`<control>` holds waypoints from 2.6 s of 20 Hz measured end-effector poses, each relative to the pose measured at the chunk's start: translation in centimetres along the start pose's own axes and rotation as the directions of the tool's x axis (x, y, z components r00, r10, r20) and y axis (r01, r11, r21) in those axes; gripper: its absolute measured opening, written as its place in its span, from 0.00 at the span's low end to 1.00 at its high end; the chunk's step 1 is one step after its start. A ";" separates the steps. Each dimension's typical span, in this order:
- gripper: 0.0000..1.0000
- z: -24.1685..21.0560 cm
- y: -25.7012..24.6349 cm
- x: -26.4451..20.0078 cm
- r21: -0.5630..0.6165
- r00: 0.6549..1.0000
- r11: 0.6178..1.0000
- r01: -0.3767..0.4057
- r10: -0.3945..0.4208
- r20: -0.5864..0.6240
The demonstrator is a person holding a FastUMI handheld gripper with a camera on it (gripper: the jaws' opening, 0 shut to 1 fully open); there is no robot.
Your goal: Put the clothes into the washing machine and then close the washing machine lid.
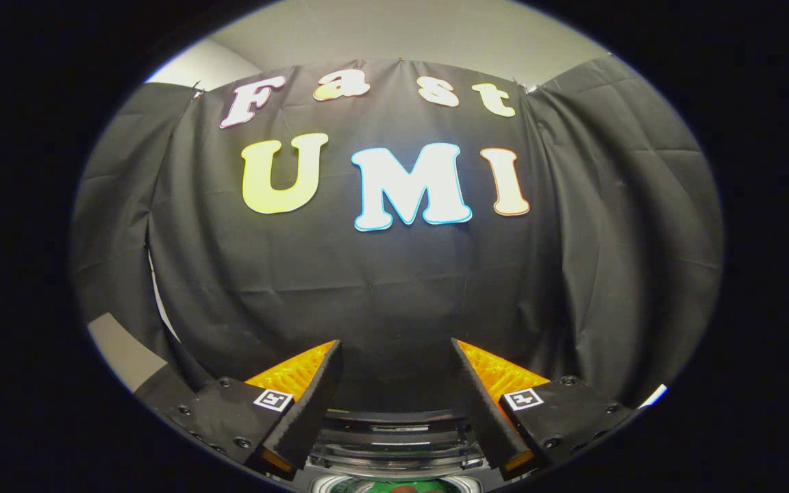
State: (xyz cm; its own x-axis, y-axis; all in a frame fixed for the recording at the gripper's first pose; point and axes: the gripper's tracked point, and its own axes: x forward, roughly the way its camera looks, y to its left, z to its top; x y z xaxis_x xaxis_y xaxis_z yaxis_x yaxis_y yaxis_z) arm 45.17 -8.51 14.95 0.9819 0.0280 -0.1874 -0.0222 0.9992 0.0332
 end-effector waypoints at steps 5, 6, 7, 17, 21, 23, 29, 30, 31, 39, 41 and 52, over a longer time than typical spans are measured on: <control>0.96 -1.8 0.1 2.1 -0.022 0.997 1.000 -0.003 0.001 -0.077; 0.96 -2.5 0.4 2.3 -0.014 0.993 1.000 -0.016 0.014 -0.113; 0.96 -3.3 0.5 2.5 -0.007 0.988 1.000 -0.025 0.023 -0.153; 0.97 -5.1 0.5 1.0 0.021 0.966 0.999 -0.033 0.037 -0.255; 0.97 -5.2 0.6 0.0 0.015 0.977 0.999 -0.033 0.035 -0.208; 0.98 -5.2 0.6 -0.7 0.012 0.982 0.999 -0.035 0.037 -0.183; 0.98 -5.6 0.7 -2.7 0.004 0.994 0.999 -0.033 0.034 -0.105; 0.98 -5.8 0.7 -3.0 0.000 0.994 0.999 -0.035 0.035 -0.101; 0.98 -5.8 0.7 -3.3 -0.002 0.994 0.999 -0.039 0.039 -0.099; 0.98 -6.4 0.7 -5.2 -0.006 0.997 0.999 -0.037 0.036 -0.072; 0.98 -6.6 0.7 -5.5 -0.005 0.997 0.999 -0.037 0.037 -0.068; 0.98 -7.7 0.9 -8.6 -0.015 0.999 0.999 -0.040 0.041 0.016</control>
State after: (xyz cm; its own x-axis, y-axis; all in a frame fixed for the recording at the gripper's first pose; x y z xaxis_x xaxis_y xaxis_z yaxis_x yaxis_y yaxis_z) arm 35.27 -7.66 9.05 0.9831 0.0681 -0.1700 -0.0646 0.9976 0.0263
